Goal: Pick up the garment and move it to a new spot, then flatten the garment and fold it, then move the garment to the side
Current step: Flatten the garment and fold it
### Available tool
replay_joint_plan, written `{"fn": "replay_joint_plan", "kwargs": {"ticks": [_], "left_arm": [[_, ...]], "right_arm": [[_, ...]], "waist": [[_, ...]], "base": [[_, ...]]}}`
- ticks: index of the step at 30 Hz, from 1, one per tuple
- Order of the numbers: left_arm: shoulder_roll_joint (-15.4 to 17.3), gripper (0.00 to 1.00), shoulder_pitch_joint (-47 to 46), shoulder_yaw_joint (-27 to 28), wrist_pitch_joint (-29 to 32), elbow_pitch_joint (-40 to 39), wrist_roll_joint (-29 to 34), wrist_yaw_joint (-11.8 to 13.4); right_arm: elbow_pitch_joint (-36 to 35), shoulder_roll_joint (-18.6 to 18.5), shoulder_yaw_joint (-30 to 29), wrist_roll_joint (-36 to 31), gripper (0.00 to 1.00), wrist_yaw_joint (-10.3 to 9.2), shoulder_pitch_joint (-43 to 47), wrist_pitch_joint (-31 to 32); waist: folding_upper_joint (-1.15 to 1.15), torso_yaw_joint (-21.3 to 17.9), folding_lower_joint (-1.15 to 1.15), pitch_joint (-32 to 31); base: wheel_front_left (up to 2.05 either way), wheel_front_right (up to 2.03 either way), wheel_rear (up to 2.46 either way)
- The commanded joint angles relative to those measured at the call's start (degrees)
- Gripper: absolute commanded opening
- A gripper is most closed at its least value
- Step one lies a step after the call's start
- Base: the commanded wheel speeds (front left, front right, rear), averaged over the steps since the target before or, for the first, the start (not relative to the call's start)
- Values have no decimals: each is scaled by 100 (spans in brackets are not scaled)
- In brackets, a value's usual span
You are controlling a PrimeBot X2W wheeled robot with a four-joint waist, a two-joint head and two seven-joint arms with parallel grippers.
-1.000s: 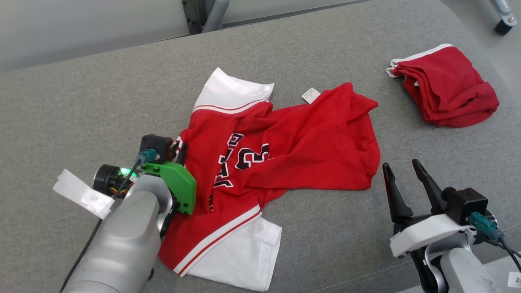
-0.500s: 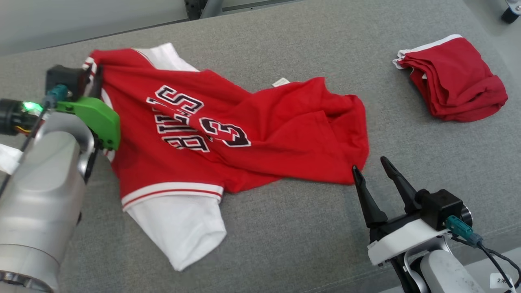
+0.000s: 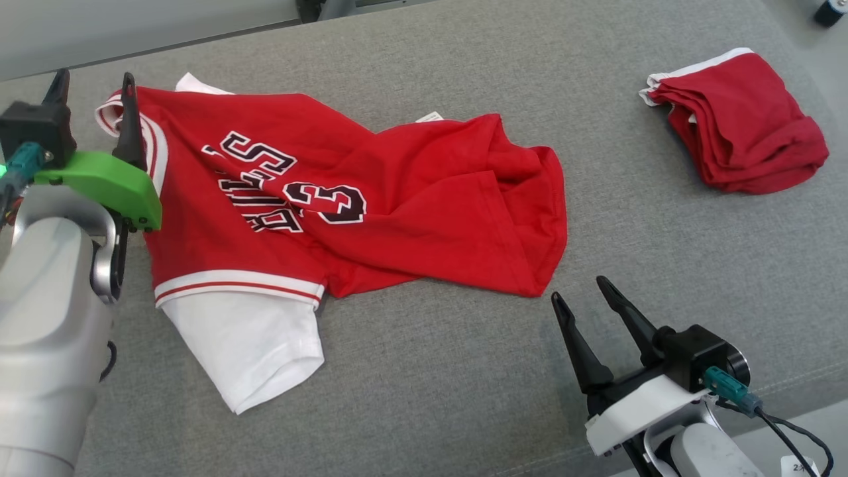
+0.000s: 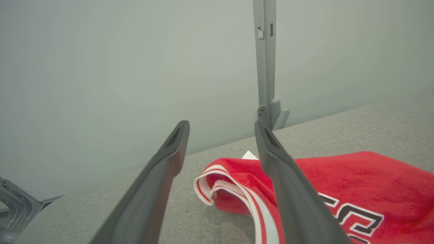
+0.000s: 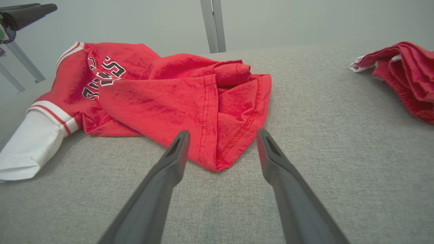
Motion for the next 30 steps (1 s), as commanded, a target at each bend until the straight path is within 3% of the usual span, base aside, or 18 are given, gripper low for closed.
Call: {"fn": "replay_joint_plan", "kwargs": {"ticks": [1, 8, 15, 21, 30], "left_arm": [[29, 100, 220, 102, -13, -231, 50, 66], [-273, 100, 1887, 849, -14, -2093, 293, 326], [-935, 100, 3548, 1132, -13, -3440, 779, 390], [-1534, 100, 4460, 1142, -13, -3813, 973, 281], [-1826, 100, 4593, 906, -14, -3687, 1260, 24]], "right_arm": [[36, -45, -3, -56, 100, 0, 68, -17], [396, -33, -181, -258, 100, 0, 38, -17], [1340, 12, -251, -61, 100, 0, -641, -17], [2566, -60, -105, 478, 100, 0, -1443, -17], [3889, -197, 503, 1493, 100, 0, -2345, 52]], "waist": [[0, 135, 0, -70], [0, 597, 0, -264], [0, 1045, 0, -517], [0, 1418, 0, -636], [0, 1896, 0, -642]], "base": [[0, 0, 0], [0, 0, 0], [0, 0, 0], [0, 0, 0], [0, 0, 0]]}}
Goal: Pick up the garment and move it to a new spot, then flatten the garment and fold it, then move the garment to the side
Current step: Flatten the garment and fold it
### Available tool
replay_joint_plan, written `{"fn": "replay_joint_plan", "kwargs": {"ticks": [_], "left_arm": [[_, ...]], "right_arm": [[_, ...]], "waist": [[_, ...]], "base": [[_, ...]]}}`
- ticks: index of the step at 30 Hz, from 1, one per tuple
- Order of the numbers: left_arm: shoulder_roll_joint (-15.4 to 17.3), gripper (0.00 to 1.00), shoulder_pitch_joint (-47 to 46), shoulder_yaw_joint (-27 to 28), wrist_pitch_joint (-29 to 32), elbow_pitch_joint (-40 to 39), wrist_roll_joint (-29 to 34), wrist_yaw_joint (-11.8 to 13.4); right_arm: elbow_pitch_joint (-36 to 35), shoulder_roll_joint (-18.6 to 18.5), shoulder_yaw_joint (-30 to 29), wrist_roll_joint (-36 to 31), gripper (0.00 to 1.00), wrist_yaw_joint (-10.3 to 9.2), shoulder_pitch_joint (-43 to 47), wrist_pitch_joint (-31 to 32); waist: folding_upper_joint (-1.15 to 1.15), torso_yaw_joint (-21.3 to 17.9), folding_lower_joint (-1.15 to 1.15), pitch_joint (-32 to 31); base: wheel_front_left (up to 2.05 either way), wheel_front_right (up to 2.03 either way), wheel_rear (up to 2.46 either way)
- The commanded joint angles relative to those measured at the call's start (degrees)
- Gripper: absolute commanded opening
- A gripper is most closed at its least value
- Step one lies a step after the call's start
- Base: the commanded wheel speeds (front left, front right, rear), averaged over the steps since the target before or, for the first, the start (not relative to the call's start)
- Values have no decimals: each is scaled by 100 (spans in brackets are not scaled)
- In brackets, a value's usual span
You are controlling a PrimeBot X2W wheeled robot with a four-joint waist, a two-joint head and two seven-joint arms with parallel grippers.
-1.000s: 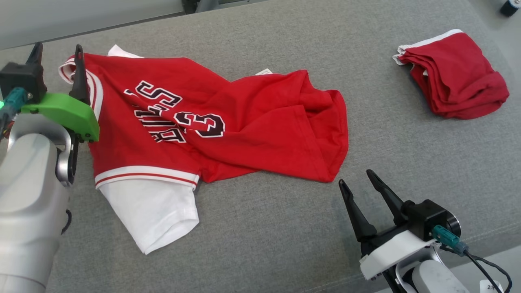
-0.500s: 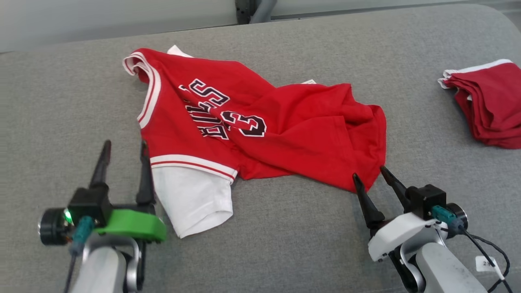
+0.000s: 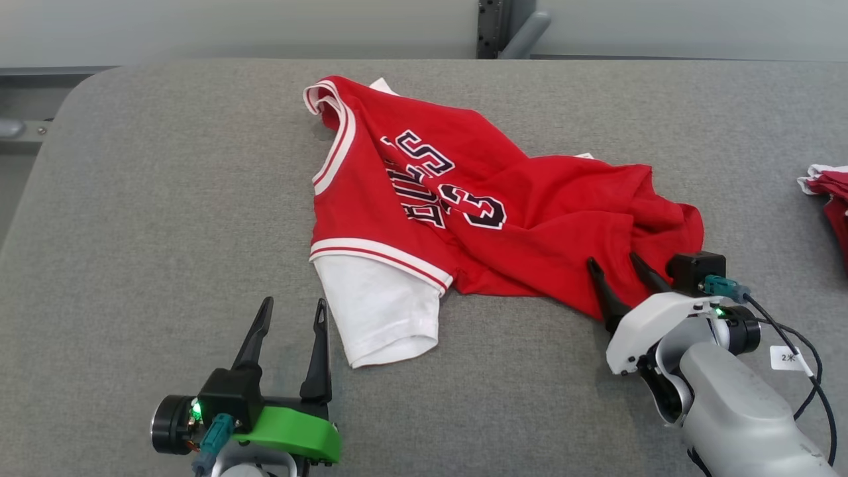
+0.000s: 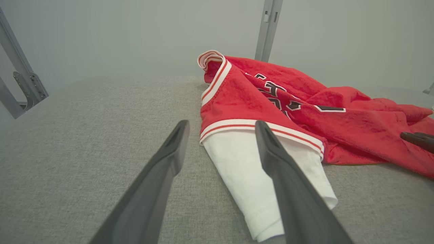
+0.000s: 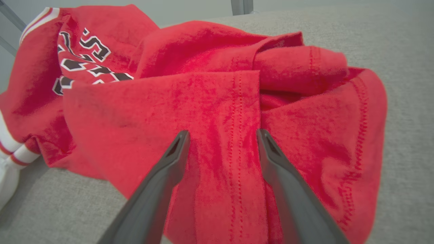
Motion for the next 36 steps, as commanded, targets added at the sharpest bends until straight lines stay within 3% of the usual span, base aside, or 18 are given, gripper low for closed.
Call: {"fn": "replay_joint_plan", "kwargs": {"ticks": [1, 2, 3, 4, 12, 19, 24, 25, 26, 27, 31, 36], "left_arm": [[-9, 100, -7, 15, -12, 13, 49, -25], [-9, 100, -7, 15, -12, 13, 49, -25], [-17, 100, -11, 36, -12, 18, 55, -22], [-22, 100, -11, 66, -13, 13, 62, -17], [-51, 100, 81, 230, -12, -2, 139, -90], [-64, 100, -9, 188, -12, -69, 132, -146], [-65, 100, -147, 17, -12, -70, -26, -108], [-65, 100, -167, -14, -12, -59, -47, -98], [-65, 100, -176, -45, -12, -36, -58, -91], [-65, 100, -191, -73, -12, -17, -66, -90], [-64, 100, -211, -104, -12, 26, -81, -67], [-63, 100, -82, -67, -13, 49, -172, -13]], "right_arm": [[84, -101, 127, 152, 45, -1, -99, -8], [84, -101, 127, 152, 45, -1, -99, -8], [134, -107, 200, 320, 15, -2, -129, -9], [154, -103, 279, 469, 0, -1, -164, -6], [63, -562, 592, 915, 0, -2, -496, -75], [-378, -1078, 64, 474, 0, -2, -960, -71], [-115, -1201, -289, -3, 0, -2, -1384, -71], [60, -1193, -347, -104, 13, -2, -1457, -72], [211, -1189, -390, -243, 80, -2, -1543, -73], [352, -1189, -464, -391, 100, -2, -1657, -73], [482, -1043, -815, -963, 100, -2, -1682, -72], [-146, -768, -1173, -1269, 100, -4, -1072, -73]], "waist": [[0, 198, 0, -40], [0, 198, 0, -40], [0, 224, 0, -49], [0, 241, 0, -53], [0, 320, 0, -126], [0, 478, 0, -43], [0, 676, 0, 115], [0, 710, 0, 147], [0, 739, 0, 168], [0, 760, 0, 184], [0, 790, 0, 189], [0, 620, 0, 82]], "base": [[0, 0, 0], [0, 0, 0], [0, 0, 0], [0, 0, 0], [0, 0, 0], [0, 0, 0], [0, 0, 0], [0, 0, 0], [0, 0, 0], [0, 0, 0], [0, 0, 0], [0, 0, 0]]}}
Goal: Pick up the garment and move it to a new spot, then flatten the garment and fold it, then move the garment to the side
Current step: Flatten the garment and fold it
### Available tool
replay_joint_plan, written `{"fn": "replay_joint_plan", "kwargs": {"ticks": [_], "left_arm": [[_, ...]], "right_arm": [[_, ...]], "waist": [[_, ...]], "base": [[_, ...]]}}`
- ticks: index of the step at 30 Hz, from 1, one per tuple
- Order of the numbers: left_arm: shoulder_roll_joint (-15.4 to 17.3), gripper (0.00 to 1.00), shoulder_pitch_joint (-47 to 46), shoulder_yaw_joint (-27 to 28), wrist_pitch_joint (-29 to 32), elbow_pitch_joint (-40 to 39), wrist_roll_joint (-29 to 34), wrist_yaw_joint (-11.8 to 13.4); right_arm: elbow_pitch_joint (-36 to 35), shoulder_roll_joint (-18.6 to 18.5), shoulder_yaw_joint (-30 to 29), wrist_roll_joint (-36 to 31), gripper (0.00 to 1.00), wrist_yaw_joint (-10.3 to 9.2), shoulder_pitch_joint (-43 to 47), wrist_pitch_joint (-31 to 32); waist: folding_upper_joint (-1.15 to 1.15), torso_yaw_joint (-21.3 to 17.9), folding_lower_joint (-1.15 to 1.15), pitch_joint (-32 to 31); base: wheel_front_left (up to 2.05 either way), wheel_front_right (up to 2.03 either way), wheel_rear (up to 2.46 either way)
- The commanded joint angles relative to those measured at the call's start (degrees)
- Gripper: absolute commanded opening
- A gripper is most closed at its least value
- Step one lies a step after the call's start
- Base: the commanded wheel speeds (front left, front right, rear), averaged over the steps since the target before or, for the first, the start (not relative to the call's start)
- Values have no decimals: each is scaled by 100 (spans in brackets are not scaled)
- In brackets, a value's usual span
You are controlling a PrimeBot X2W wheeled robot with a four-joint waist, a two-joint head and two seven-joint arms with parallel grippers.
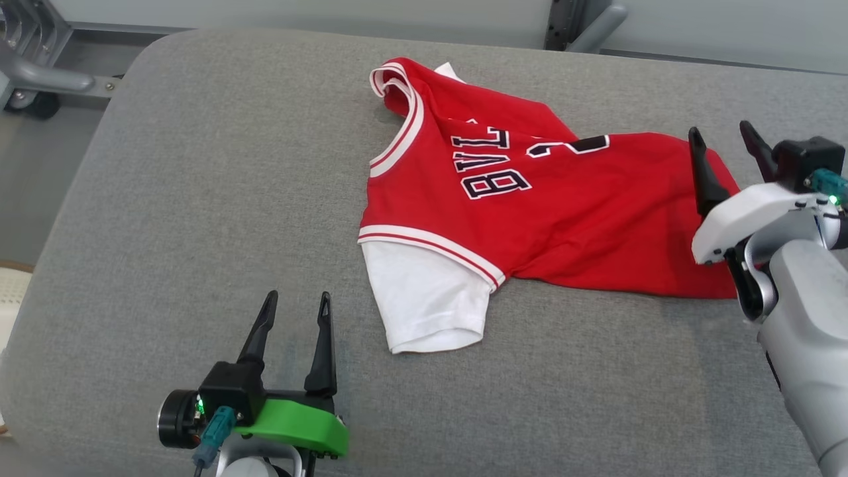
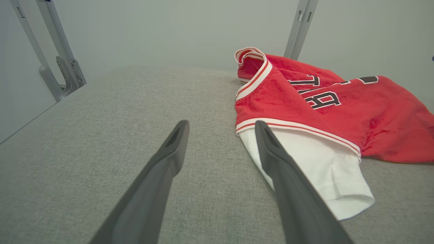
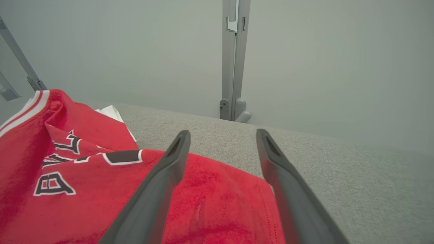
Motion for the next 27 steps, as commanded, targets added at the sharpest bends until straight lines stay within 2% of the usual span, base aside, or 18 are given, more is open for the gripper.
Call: {"fn": "replay_joint_plan", "kwargs": {"ticks": [1, 7, 15, 20, 27], "left_arm": [[5, 100, 47, -30, -13, -45, -76, -22], [11, 100, 110, -103, -12, 20, -286, -40], [12, 100, 286, 41, -12, 489, -347, -57], [12, 100, 362, 7, -13, 1195, -699, -46], [12, 100, -236, -276, -13, 2520, -1042, 52]], "right_arm": [[-268, -4, -101, -119, 100, -8, 311, -17], [-1487, 238, -538, -542, 100, -7, 1553, -17], [-2452, 651, -931, -1036, 100, -8, 2769, -18], [-2743, 887, -1043, -1058, 100, -8, 3349, -17], [-2870, 1020, -996, -968, 100, -8, 3588, -18]], "waist": [[0, -161, 0, -104], [0, -485, 0, -316], [0, -749, 0, -637], [0, -966, 0, -755], [0, -1195, 0, -721]], "base": [[0, 0, 0], [0, 0, 0], [0, 0, 0], [0, 0, 0], [0, 0, 0]]}}
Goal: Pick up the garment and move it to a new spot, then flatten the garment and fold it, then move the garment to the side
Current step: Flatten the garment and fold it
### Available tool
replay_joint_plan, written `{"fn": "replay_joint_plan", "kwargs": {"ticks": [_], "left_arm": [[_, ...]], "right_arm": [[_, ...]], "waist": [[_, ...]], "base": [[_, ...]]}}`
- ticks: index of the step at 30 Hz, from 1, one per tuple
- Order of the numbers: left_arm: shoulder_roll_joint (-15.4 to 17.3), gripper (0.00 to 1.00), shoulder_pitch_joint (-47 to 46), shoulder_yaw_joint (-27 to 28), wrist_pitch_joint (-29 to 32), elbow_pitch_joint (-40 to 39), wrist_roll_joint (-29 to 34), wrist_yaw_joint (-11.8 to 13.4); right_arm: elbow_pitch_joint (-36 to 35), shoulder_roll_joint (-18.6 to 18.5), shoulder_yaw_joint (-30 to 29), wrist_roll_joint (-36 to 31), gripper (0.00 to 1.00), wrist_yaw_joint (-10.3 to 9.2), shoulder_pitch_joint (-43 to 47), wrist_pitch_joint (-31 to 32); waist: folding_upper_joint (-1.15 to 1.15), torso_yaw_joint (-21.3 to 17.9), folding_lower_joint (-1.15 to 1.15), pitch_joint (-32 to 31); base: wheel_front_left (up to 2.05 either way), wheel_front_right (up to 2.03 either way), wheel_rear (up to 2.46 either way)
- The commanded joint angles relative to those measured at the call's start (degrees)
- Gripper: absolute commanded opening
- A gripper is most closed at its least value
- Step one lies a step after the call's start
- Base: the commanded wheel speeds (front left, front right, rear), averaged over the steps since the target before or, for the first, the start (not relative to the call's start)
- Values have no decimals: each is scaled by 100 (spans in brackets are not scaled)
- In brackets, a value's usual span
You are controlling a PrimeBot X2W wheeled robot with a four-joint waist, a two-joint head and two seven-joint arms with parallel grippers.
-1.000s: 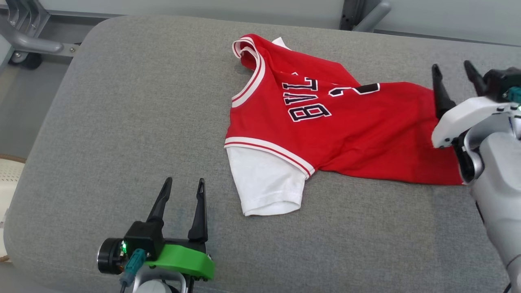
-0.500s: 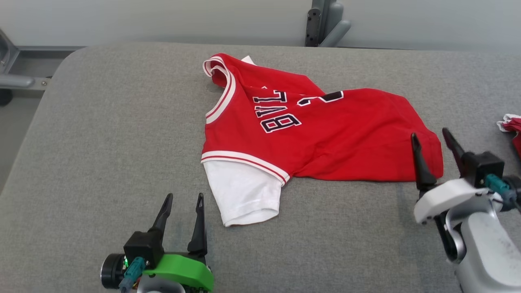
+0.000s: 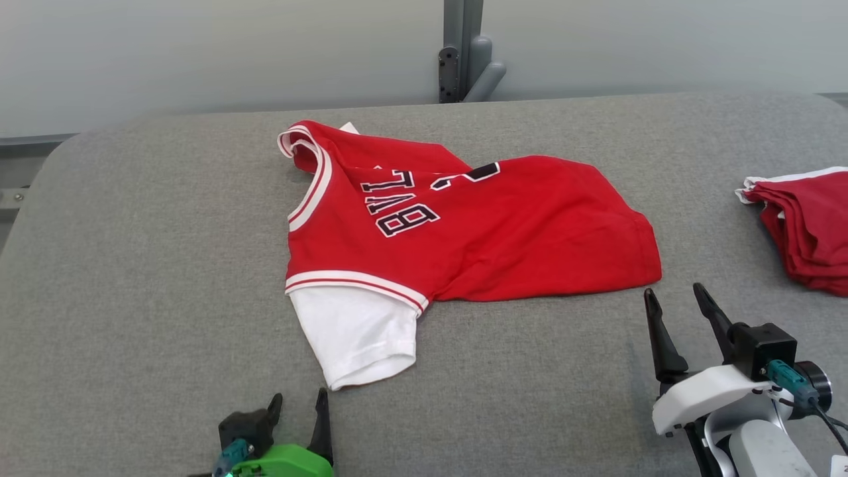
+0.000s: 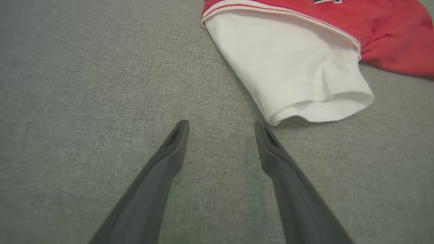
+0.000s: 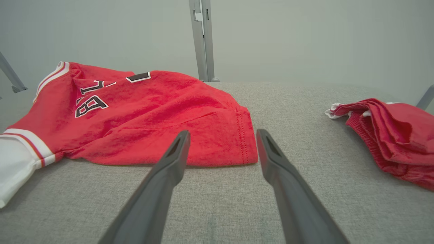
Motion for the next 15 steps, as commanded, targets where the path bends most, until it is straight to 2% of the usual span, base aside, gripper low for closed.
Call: {"fn": "replay_joint_plan", "kwargs": {"ticks": [1, 9, 15], "left_arm": [[21, 100, -214, -26, -14, 93, -45, 22], [22, 100, -794, -407, -13, 634, -404, -37], [22, 100, -923, -524, -13, 504, -662, 15]], "right_arm": [[-34, 0, 7, 27, 100, -6, 65, -16], [-102, -54, -37, 111, 100, -6, -103, -16], [-132, -67, -60, 124, 100, -6, -172, -16]], "waist": [[0, -94, 0, 20], [0, -246, 0, 141], [0, -315, 0, 218]], "base": [[0, 0, 0], [0, 0, 0], [0, 0, 0]]}}
